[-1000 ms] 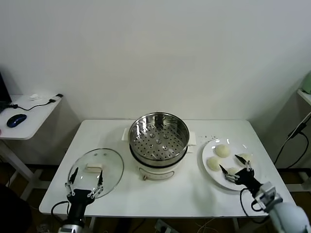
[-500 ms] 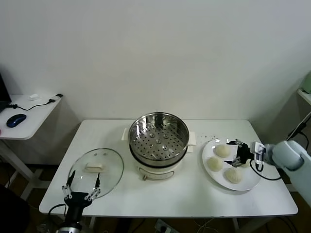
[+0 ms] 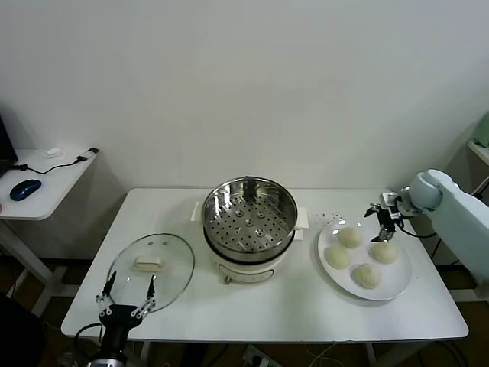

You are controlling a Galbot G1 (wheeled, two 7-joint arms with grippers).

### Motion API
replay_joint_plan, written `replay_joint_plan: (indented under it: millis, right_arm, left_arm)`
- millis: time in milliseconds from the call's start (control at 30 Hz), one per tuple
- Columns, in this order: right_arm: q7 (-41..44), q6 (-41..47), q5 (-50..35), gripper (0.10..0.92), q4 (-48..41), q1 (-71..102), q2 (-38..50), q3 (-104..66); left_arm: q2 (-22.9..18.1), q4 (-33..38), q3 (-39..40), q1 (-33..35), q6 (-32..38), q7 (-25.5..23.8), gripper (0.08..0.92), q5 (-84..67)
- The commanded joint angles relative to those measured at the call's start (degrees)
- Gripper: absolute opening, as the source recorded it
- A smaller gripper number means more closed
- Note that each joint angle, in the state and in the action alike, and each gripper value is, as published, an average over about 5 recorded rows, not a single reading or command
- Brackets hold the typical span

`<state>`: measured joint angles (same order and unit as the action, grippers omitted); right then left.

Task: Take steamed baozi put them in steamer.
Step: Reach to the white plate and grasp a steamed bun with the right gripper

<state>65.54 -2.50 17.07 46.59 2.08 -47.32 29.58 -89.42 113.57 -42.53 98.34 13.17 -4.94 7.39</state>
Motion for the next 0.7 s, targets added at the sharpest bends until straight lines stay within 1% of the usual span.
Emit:
replay_joint_plan:
  millis: [33, 433, 700]
  right_arm:
    - [2.96, -2.41, 3.98, 0.823, -12.15, -5.57, -7.54, 4.42]
    - [1.83, -3.37, 7.22, 0.823, -17.51, -2.22, -14.06, -0.05]
    - [2.22, -3.58, 8.02, 0.814, -18.16, -1.98, -14.94, -0.97]
  left_arm:
    - [0.05, -0.55, -0.10, -0.16, -0.12, 0.00, 0.823, 0.05]
    - [0.12, -2.10, -0.49, -0.78, -0.15, 0.12, 0.823, 0.26]
    - [0.21, -2.71, -1.01, -0.63, 0.00, 0.29, 0.823, 0.16]
